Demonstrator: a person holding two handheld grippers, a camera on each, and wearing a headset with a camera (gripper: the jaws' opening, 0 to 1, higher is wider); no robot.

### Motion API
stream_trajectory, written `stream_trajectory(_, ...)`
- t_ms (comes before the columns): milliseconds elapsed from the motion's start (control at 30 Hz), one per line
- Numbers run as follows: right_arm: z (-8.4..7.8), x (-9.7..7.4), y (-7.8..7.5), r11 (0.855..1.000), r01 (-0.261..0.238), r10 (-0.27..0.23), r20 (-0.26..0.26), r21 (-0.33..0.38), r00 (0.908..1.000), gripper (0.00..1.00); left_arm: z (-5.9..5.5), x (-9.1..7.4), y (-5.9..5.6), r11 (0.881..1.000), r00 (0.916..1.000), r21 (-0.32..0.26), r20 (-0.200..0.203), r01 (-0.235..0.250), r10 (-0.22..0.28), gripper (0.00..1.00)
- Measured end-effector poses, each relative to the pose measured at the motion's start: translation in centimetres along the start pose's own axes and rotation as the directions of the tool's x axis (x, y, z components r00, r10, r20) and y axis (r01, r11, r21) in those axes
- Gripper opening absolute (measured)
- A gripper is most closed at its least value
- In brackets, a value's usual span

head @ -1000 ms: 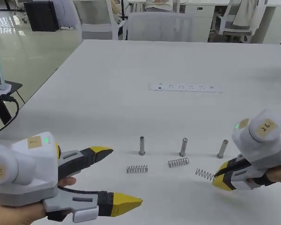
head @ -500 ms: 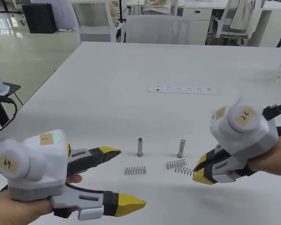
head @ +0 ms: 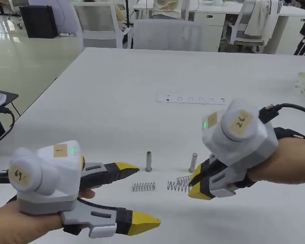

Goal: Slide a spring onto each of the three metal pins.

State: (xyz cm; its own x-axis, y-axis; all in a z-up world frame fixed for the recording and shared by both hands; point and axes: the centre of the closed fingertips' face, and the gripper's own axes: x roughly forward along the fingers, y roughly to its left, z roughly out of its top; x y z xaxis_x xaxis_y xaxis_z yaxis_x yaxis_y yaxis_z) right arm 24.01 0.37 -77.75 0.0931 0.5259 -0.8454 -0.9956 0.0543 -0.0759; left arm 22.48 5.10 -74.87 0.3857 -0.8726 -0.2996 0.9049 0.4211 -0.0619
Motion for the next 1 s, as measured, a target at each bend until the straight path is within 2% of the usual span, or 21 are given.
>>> stream_trajectory(567, 1.8, 0.0, 2.2, 0.994, -0.077, 0.080, 0.033, -0.083, 0.9962, 0.08, 0.3, 0.6, -1.4, 0.996, 0.9972, 0.046, 0.016, 0.072, -0.073, 0.29)
stream_trajectory(1000, 2.2, -0.1, 3.1, 0.985, -0.119, 0.125, 0.042, -0.126, 0.9913, 0.08, 0.0, 0.7, -1.9, 0.992, 0.9947, 0.071, 0.005, 0.102, -0.103, 0.12)
